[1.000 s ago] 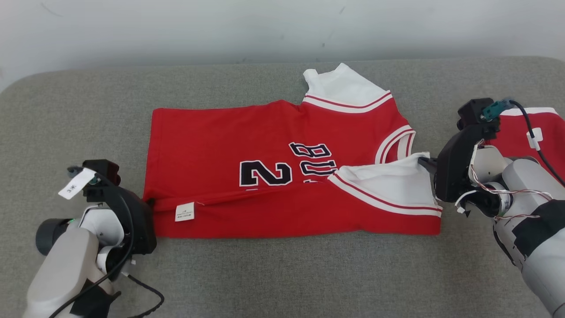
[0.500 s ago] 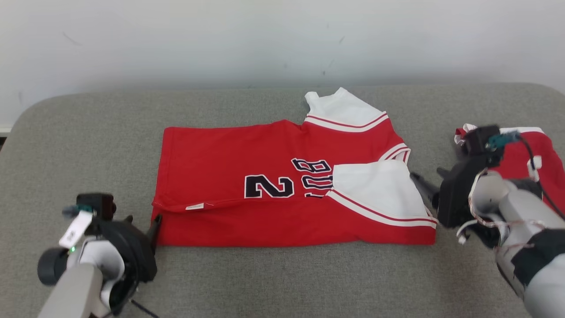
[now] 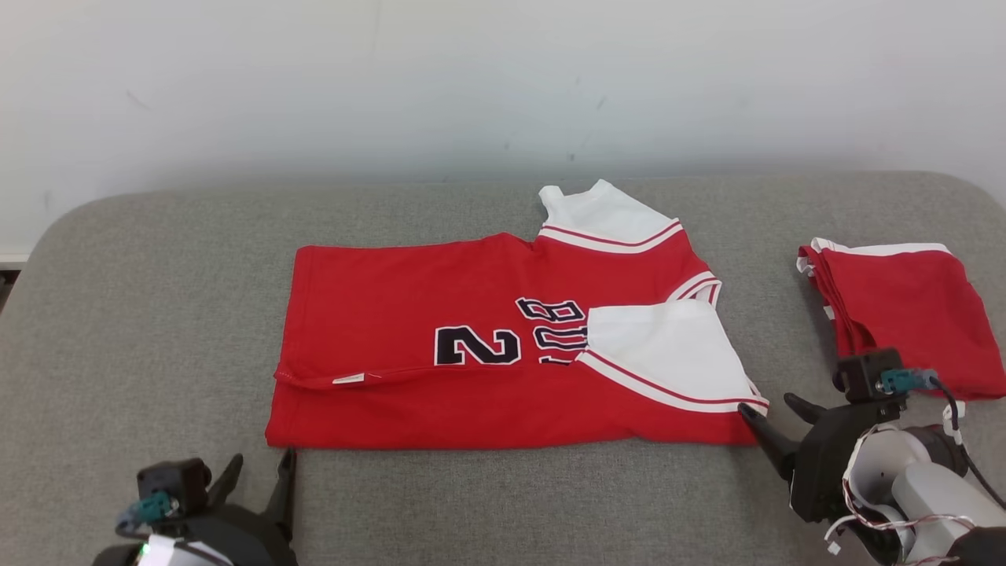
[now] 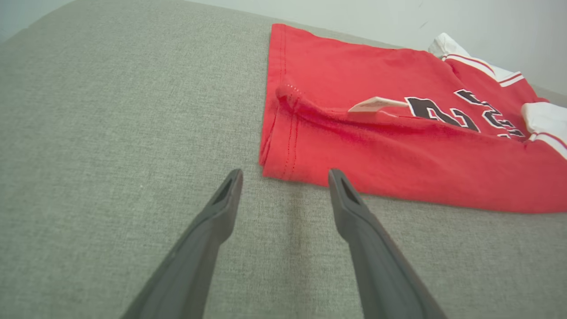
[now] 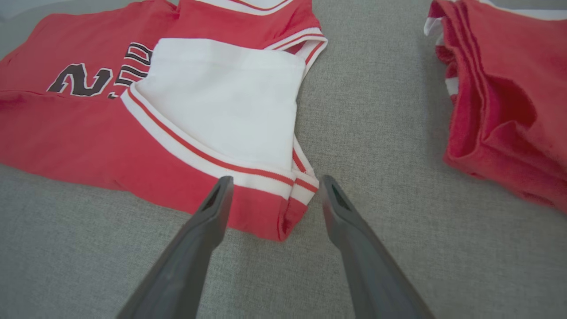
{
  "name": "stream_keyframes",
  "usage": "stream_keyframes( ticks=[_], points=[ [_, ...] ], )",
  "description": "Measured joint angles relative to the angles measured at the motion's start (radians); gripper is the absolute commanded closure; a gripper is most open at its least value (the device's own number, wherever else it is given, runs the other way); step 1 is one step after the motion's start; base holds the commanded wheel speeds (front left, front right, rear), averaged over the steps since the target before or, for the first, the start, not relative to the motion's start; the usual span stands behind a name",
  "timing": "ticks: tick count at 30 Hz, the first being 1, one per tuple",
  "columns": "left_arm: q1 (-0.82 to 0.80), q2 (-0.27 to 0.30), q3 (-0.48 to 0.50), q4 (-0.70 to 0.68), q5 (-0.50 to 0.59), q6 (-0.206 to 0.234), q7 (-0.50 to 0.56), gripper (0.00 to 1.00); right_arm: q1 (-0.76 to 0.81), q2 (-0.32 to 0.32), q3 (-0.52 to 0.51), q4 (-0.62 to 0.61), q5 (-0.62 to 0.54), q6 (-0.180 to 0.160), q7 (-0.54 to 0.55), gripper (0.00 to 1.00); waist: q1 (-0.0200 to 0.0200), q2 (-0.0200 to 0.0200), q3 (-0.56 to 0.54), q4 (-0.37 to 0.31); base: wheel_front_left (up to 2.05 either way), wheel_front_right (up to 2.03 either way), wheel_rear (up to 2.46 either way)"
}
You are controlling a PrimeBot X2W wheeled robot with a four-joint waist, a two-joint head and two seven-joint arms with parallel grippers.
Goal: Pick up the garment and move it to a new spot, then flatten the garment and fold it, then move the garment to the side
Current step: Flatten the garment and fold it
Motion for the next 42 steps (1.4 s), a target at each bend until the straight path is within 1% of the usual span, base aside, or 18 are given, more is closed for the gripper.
stream_keyframes(
  ticks=[6,8,9,12,17,22,26,27,29,30,31,42],
  points=[
    [0.02,-0.002,-0.004,-0.02,0.0,0.007,-0.033,0.0,0.036,0.002,-0.005,-0.025,0.0,-0.001,-0.034,0.0,0.0,0.0,0.017,-0.009,0.0,0.0,0.0],
    [0.016,-0.003,-0.009,-0.03,0.004,0.007,-0.04,0.0,0.04,0.003,-0.005,-0.028,0.0,-0.003,-0.042,0.0,0.0,0.0,0.024,-0.01,0.0,0.0,0.0],
    [0.014,-0.004,-0.009,-0.034,0.004,0.007,-0.045,0.0,0.042,0.004,-0.006,-0.03,0.0,-0.009,-0.043,0.0,0.0001,0.0,0.028,-0.01,0.0,0.0,0.0],
    [-0.007,-0.005,-0.014,-0.033,0.012,0.007,-0.046,0.0,0.051,0.009,-0.003,-0.031,0.0,-0.018,-0.046,0.0,0.0001,0.0,0.04,-0.01,0.0,0.0,0.0],
    [-0.038,-0.001,-0.016,-0.028,0.028,0.008,-0.047,0.0,0.051,0.022,0.001,-0.032,-0.001,-0.019,-0.046,0.0,0.0002,0.0,0.055,-0.01,0.0,0.0,0.0],
    [-0.073,-0.007,-0.018,0.019,0.026,-0.003,-0.032,0.0,0.049,0.027,0.009,-0.027,-0.008,-0.027,-0.045,0.0,0.0001,0.0,0.067,-0.01,0.0,0.0,0.0],
    [-0.088,-0.012,-0.013,0.083,-0.012,-0.014,-0.018,0.0,0.046,0.038,0.019,-0.022,-0.015,-0.028,-0.041,0.0,0.0002,0.0,0.076,-0.015,0.0,0.0,0.0],
    [-0.09,-0.012,-0.014,0.091,-0.013,-0.021,-0.016,0.07,0.045,0.039,0.019,-0.021,-0.015,-0.028,-0.041,0.35,0.0002,0.0,0.077,-0.015,0.0,0.0,0.0],
    [-0.091,-0.017,-0.013,0.106,-0.022,-0.03,-0.015,0.66,0.042,0.04,0.021,-0.017,-0.015,-0.028,-0.038,0.98,0.0002,0.0,0.079,-0.016,0.0,0.0,0.0],
    [-0.091,-0.02,-0.013,0.115,-0.027,-0.033,-0.015,0.95,0.039,0.04,0.022,-0.013,-0.015,-0.028,-0.035,1.0,0.0001,0.0,0.079,-0.016,0.0,0.0,0.0],
    [-0.093,-0.021,-0.015,0.125,-0.026,-0.035,-0.015,1.0,0.035,0.041,0.023,-0.008,-0.015,-0.028,-0.033,1.0,0.0002,0.0,0.079,-0.016,0.0,0.0,0.0],
    [-0.11,-0.034,-0.019,0.187,-0.028,-0.046,-0.034,1.0,0.03,0.043,0.021,0.015,-0.011,-0.026,-0.034,1.0,0.0002,0.0,0.063,-0.009,0.0,0.0,0.0]
  ],
)
